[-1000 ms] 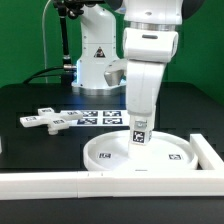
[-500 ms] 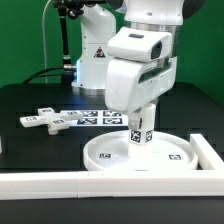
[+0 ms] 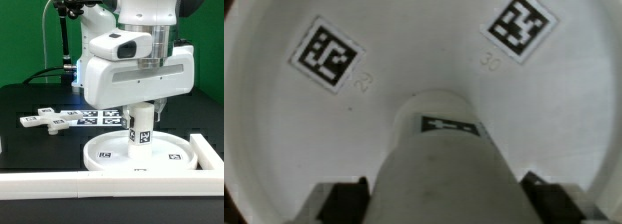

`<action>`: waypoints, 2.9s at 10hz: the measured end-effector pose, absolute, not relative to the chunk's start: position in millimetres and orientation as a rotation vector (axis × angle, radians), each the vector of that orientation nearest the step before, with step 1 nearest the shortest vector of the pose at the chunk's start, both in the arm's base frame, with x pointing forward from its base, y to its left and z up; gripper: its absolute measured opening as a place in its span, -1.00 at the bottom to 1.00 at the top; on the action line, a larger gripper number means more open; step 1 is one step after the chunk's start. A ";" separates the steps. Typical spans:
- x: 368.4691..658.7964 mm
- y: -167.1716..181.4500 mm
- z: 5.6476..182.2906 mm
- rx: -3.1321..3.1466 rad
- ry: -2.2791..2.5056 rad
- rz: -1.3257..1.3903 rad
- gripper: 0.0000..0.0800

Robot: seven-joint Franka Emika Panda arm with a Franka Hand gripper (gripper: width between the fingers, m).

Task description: Assemble round table

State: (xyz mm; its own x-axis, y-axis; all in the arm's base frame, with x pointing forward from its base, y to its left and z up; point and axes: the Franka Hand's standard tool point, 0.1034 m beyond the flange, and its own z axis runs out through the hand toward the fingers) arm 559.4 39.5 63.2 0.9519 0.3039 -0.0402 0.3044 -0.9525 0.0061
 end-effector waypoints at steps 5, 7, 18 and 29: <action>558.7 40.7 63.3 3.113 -0.320 -0.058 0.02; 558.6 40.8 63.2 3.098 -0.469 -0.059 0.02; 556.4 39.4 62.4 2.416 -2.196 -0.152 0.02; 558.2 46.5 65.8 3.027 -1.204 -0.125 0.62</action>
Offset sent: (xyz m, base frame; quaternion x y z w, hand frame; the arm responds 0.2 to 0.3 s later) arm 0.0000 0.0000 0.0000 0.0000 0.0000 0.1938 0.9810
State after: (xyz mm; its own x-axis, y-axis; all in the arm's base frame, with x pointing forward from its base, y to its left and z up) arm 558.2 46.5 65.8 0.7253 -0.6788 -0.1147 -0.6879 -0.7212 -0.0817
